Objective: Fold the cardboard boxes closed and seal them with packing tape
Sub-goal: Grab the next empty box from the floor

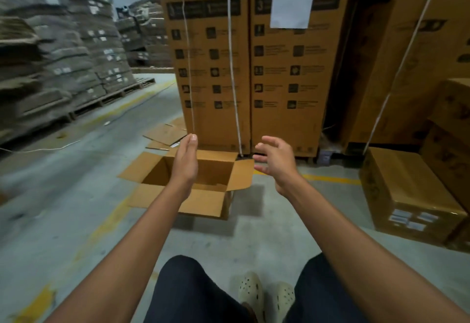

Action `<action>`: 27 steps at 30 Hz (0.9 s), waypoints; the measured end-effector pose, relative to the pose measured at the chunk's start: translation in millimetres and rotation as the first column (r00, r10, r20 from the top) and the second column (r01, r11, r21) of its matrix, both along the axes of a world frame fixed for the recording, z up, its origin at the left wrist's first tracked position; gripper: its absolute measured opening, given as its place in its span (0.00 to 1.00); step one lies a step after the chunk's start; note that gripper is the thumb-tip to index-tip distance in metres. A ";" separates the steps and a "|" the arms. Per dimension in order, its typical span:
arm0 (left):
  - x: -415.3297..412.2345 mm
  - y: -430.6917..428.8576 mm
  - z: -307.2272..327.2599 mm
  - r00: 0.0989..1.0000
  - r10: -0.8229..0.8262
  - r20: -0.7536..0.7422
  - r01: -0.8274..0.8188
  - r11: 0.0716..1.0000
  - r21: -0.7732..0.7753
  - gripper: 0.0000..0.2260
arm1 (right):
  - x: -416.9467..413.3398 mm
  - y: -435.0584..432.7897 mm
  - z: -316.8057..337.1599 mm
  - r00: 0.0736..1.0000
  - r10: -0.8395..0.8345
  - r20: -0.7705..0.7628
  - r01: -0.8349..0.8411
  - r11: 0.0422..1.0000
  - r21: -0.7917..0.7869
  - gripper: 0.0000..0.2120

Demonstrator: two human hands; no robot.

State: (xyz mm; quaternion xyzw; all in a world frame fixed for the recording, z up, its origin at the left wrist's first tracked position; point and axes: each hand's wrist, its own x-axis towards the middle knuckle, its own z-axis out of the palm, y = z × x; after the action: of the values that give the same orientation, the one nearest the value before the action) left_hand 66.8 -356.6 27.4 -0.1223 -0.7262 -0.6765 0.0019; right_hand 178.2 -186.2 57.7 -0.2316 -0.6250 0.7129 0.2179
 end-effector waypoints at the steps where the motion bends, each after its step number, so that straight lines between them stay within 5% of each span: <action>1: -7.3 -3.7 -3.4 1.000 0.006 0.005 -0.006 1.000 -0.006 0.26 | -6.7 -3.2 -4.3 1.000 0.005 0.009 -0.005 1.000 -0.005 0.14; 20: -172.8 58.4 -190.3 0.866 0.037 0.499 -0.159 0.966 0.205 0.27 | -202.1 40.8 -190.1 0.945 0.075 0.319 -0.073 0.997 -0.020 0.13; 23: -217.1 88.0 -242.5 0.891 0.062 0.449 -0.093 0.994 0.049 0.22 | -252.4 56.8 -237.7 0.921 0.114 0.374 -0.151 0.986 0.071 0.14; 27: -275.0 111.1 -312.6 0.977 0.008 0.211 0.077 0.916 -0.393 0.18 | -317.2 73.3 -306.6 0.854 0.164 0.494 -0.380 0.844 0.377 0.20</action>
State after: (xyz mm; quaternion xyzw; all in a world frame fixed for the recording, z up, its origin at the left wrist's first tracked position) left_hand -208.2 -245.6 -285.2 -0.0615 -0.8427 -0.5232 -0.1112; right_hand -139.0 -112.9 -248.8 -0.2356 -0.8361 0.4953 0.0121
